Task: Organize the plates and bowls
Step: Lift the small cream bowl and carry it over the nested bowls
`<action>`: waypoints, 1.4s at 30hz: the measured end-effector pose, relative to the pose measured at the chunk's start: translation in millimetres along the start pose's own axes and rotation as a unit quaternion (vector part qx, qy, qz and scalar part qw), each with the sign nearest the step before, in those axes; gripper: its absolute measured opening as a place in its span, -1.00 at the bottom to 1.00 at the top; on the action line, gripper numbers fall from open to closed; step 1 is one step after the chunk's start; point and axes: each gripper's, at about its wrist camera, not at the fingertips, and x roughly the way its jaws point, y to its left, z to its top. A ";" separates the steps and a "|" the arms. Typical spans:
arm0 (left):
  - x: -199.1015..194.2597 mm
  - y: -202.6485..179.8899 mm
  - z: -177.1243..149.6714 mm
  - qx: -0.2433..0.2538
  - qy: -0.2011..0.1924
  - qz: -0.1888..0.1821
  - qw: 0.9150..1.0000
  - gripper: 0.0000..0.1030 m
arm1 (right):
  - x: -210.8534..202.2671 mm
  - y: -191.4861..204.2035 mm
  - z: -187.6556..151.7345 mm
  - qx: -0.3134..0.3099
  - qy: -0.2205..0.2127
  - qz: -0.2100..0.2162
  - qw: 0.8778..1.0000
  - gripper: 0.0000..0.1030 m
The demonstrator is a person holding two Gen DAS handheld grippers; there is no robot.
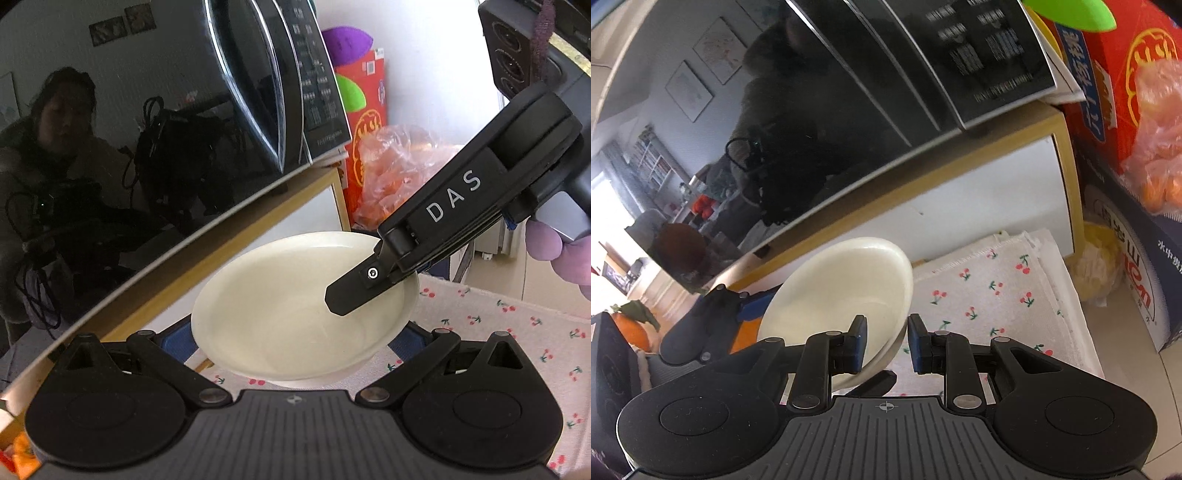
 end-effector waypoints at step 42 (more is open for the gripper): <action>-164.4 -43.6 41.7 -0.042 -0.005 0.003 0.999 0.98 | -157.2 120.9 -45.4 -0.055 0.015 -0.019 0.998 -0.55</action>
